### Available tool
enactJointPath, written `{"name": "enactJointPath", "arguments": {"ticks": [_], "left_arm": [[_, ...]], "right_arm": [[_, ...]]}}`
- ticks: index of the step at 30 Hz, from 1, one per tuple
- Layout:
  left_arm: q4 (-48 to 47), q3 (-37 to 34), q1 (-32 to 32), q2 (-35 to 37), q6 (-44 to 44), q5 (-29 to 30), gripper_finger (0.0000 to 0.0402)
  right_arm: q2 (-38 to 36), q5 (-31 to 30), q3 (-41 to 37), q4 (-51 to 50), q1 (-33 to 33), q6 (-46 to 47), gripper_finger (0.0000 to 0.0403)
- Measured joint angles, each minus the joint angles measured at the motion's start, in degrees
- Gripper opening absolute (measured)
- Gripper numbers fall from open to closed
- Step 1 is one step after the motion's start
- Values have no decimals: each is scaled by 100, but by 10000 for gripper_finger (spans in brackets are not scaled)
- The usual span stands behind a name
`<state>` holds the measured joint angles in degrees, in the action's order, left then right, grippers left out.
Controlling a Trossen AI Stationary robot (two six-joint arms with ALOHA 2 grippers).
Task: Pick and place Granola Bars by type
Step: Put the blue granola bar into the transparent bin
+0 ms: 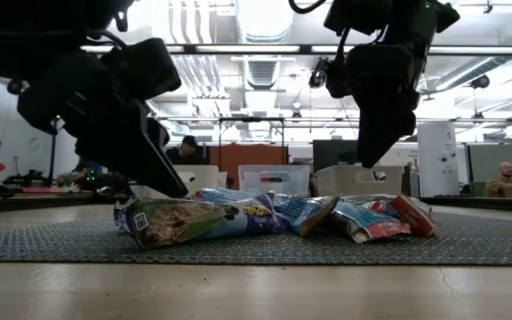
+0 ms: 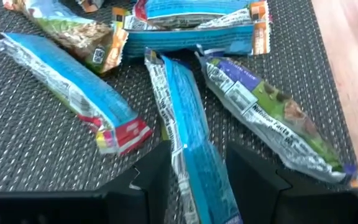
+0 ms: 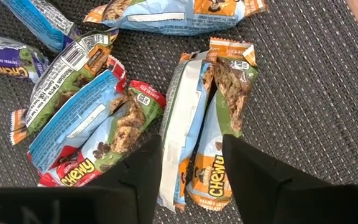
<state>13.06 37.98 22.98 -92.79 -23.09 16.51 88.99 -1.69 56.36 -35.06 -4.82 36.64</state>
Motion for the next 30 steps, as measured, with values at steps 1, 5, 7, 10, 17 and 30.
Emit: {"name": "enactJointPath", "arguments": {"ticks": [1, 5, 7, 10, 17, 30], "left_arm": [[-3, 46, 0, -45, -20, -2, 135], [-14, 195, 0, -223, -31, -11, 135], [-63, 248, 0, -320, -60, -14, 135], [-321, 328, 0, -423, -128, -11, 135], [-576, 439, 0, -511, -247, -8, 135], [-894, 490, -2, -553, -249, -127, 135]], "right_arm": [[0, 0, 0, 2, 0, -2, 155], [0, 0, 0, 2, 0, -17, 150], [0, 0, 0, 2, -1, -18, 148], [0, 2, 0, 2, -4, -13, 149], [0, 2, 2, 2, -4, -17, 150], [0, 4, 2, 4, -4, -20, 148]]}}
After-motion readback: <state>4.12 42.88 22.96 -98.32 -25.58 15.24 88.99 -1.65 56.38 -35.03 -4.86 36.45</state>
